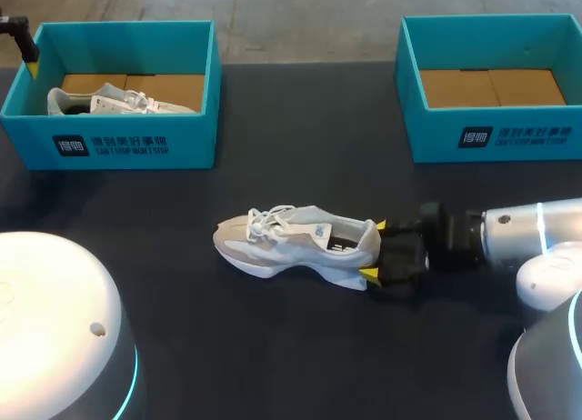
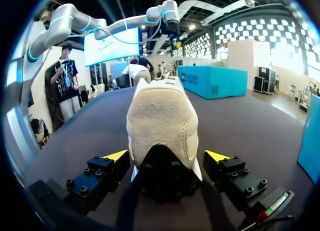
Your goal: Take the shoe out of the shoebox, open the shoe tongue, remove and reinsert the insole, then place the shoe into the shoebox
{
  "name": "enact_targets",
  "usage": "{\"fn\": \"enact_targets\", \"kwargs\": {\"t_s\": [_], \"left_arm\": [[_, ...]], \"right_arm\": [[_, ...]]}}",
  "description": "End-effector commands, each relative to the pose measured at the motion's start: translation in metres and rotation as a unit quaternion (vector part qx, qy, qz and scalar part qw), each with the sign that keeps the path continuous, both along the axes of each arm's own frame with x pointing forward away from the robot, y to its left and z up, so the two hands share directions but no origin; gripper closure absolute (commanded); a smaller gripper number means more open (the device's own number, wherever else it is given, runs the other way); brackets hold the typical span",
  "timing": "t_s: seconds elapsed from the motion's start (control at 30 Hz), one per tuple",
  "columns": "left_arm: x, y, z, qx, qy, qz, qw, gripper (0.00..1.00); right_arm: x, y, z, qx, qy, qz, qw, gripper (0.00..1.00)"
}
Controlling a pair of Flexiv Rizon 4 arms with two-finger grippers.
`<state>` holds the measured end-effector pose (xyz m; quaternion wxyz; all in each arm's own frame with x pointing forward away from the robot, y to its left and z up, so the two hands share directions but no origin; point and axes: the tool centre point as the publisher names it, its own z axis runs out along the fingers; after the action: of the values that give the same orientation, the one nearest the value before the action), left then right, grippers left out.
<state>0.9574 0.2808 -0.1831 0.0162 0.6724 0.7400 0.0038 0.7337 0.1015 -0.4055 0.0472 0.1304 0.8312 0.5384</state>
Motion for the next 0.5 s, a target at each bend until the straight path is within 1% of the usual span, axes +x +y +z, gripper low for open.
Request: {"fn": "enact_targets", "kwargs": {"t_s": [0.03,0.3,0.5], "left_arm": [[-0.001,0.0,0.0003,0.001,-0.001,0.0,1.0,0.0],[-0.001,0.0,0.0003,0.001,-0.001,0.0,1.0,0.0],[-0.001,0.0,0.0003,0.001,-0.001,0.0,1.0,0.0]], "right_arm": [[-0.0066,-0.0014,0.0024,-0.001,-0.005,-0.013,1.0,0.0],[-0.0104,-0.0076,0.0028,0.008,-0.012,-0.038,0.999,0.0],[-0.0088,-0.01,-0.0007,0.017,-0.01,-0.05,0.999,0.0]]}}
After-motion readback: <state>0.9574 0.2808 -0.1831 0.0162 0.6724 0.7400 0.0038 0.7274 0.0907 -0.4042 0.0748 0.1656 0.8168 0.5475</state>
